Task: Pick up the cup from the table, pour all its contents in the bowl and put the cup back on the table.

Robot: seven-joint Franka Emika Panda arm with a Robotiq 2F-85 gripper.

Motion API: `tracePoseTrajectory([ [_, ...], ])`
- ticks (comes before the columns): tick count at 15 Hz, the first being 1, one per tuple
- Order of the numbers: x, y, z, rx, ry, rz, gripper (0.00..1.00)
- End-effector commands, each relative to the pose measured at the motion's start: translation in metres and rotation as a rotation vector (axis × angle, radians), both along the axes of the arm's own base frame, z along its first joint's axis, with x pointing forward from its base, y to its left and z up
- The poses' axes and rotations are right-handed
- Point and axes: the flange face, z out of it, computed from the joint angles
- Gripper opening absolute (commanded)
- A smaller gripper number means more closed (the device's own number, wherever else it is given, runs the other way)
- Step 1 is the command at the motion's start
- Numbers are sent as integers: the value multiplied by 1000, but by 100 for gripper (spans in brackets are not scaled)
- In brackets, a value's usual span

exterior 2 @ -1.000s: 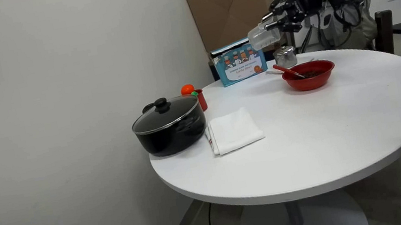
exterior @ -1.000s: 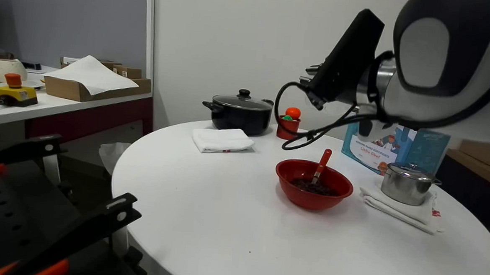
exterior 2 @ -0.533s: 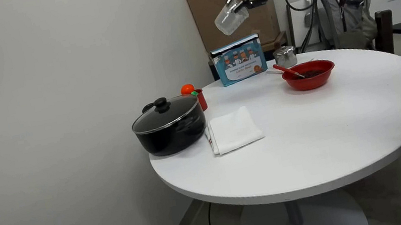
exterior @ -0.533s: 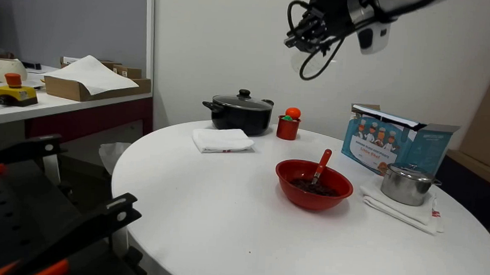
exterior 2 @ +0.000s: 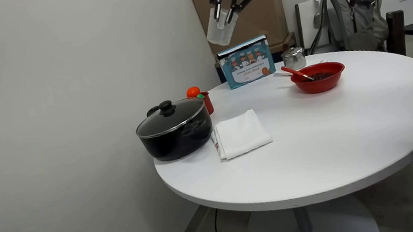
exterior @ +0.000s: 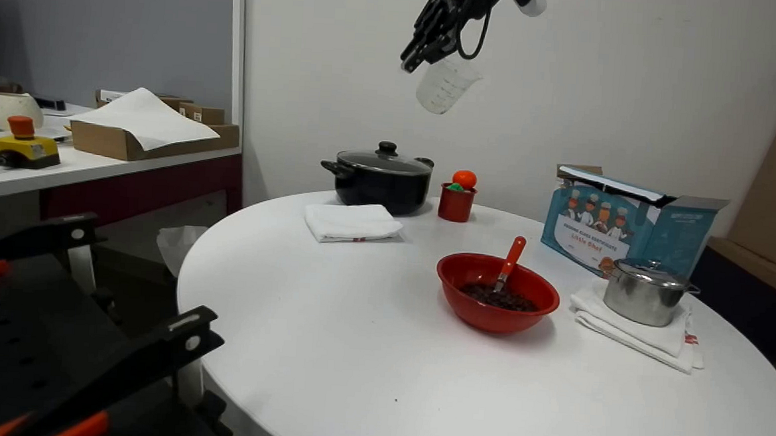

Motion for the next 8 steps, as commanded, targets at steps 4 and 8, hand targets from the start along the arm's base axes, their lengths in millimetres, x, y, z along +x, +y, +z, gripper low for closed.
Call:
tracePoseTrajectory([
  [4,-12,31,-47,-317,169,162,6],
  [8,-33,38,-106,-500,267,308,6],
])
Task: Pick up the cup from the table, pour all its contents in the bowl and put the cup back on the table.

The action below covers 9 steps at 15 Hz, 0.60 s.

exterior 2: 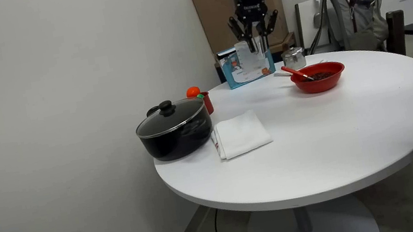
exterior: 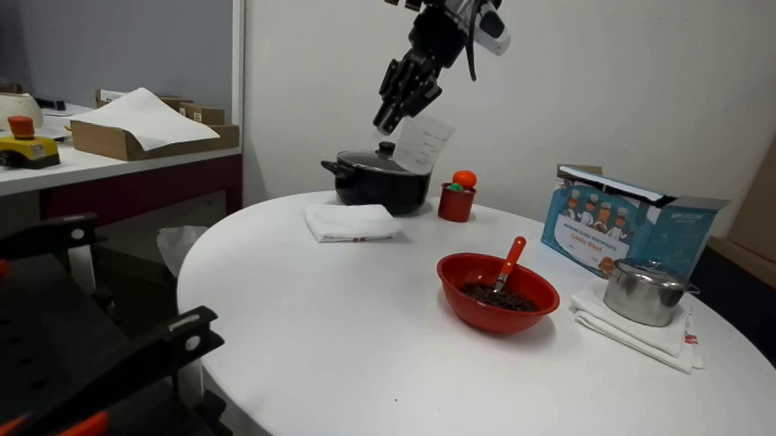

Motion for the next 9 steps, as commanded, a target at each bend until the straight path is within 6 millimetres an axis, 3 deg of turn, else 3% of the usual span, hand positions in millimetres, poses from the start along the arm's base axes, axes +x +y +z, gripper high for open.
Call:
tracePoseTrajectory([
  [1,-20,8,-53,-157,75,110,6],
  [5,-42,12,-115,-344,89,242,6],
  [9,-51,30,-146,-499,-44,331,6],
])
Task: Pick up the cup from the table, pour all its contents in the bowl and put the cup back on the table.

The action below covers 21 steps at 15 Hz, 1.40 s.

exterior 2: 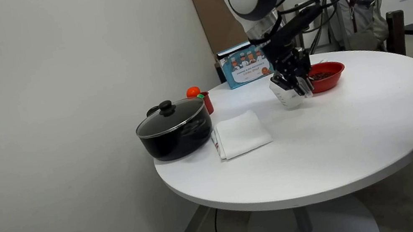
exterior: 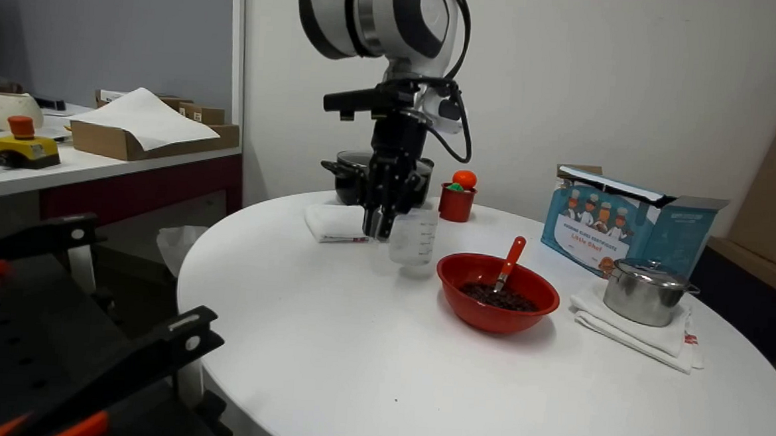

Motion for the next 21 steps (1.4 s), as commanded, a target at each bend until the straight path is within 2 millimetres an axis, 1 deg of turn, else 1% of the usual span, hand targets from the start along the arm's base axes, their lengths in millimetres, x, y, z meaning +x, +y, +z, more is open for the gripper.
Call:
tracePoseTrajectory([
  [1,-5,18,-11,-110,-128,89,6],
  [4,-6,30,-11,-133,-275,100,6],
  [7,-16,32,-14,-30,-337,-21,6],
  [11,-35,20,-26,120,-323,-206,6],
  [14,-38,9,-23,245,-328,-325,6],
  [15,-38,6,-21,283,-326,-355,49],
  [16,-37,4,-20,319,-325,-380,51],
  [17,-37,2,-19,350,-328,-400,56],
  [21,-36,3,-10,439,-339,-432,86],
])
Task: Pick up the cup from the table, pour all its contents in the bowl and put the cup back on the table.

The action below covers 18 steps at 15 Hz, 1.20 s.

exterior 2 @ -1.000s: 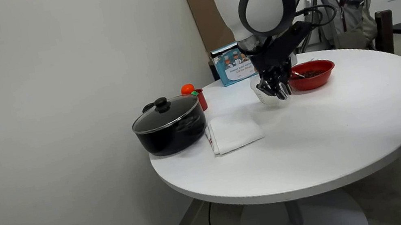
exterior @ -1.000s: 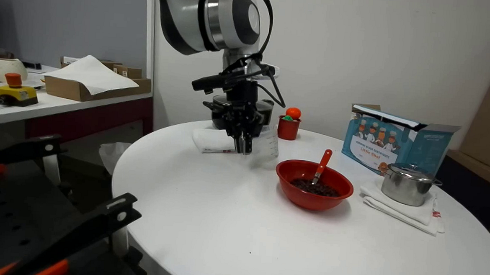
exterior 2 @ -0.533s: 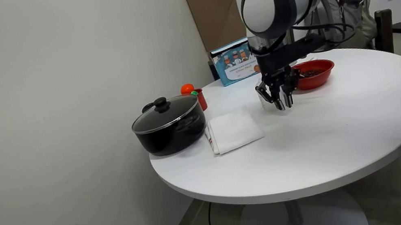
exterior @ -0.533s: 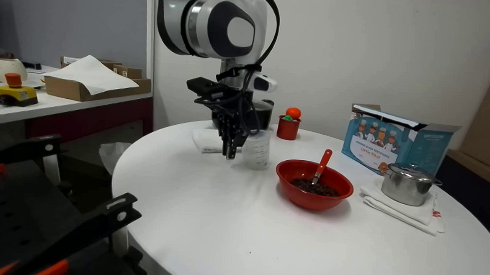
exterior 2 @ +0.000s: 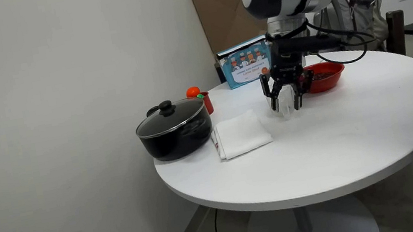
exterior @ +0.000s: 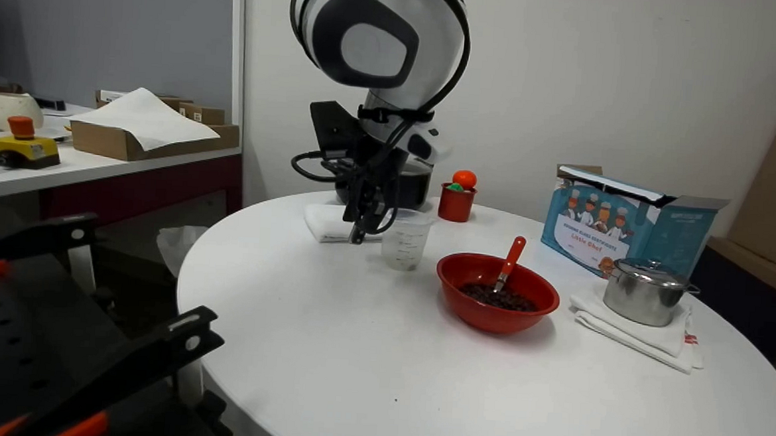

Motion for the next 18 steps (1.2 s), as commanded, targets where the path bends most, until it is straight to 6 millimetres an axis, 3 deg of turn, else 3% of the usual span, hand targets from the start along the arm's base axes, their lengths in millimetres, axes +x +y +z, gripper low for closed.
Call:
tracePoseTrajectory([
  [1,-2,5,12,63,-21,5,92],
  [3,-2,10,18,76,-19,33,100],
  [8,-9,18,49,62,64,184,100],
  [12,-17,6,97,-75,127,319,100],
  [18,-28,-31,198,-407,67,474,100],
])
